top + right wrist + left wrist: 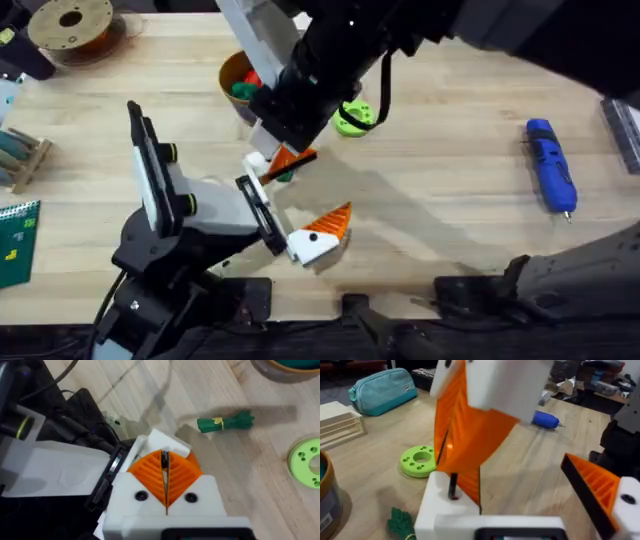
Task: Pick up the gripper from the table and insert it into the empty holder that is missing its gripper. Then pick up a screw, insert it into the mounting hole, and use the screwdriver to tighten it. Finally, clean up the table by picking up the vegetable and placing it into the bucket.
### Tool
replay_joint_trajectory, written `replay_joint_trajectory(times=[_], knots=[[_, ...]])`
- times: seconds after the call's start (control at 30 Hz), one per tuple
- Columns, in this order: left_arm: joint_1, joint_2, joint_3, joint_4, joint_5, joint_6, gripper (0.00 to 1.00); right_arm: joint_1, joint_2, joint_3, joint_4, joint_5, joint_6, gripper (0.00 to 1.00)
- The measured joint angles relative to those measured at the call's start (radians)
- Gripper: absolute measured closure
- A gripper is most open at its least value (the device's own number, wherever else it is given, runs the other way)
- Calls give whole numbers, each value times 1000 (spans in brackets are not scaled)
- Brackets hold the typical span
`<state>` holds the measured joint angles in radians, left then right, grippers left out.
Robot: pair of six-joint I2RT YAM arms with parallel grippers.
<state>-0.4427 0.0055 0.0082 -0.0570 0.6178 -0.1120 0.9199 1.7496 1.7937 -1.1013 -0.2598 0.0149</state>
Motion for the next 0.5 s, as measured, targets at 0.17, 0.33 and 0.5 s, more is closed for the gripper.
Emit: replay_joint_trajectory(times=[0.17, 0.33, 0.5], knots=[[0, 0, 0, 0, 0, 0, 14, 0, 0, 3, -9, 0, 0, 994], [0, 0, 0, 0, 0, 0, 14, 0, 0, 3, -22, 3, 0, 994], [0, 0, 0, 0, 0, 0, 14, 0, 0, 3, -17, 4, 0, 994]])
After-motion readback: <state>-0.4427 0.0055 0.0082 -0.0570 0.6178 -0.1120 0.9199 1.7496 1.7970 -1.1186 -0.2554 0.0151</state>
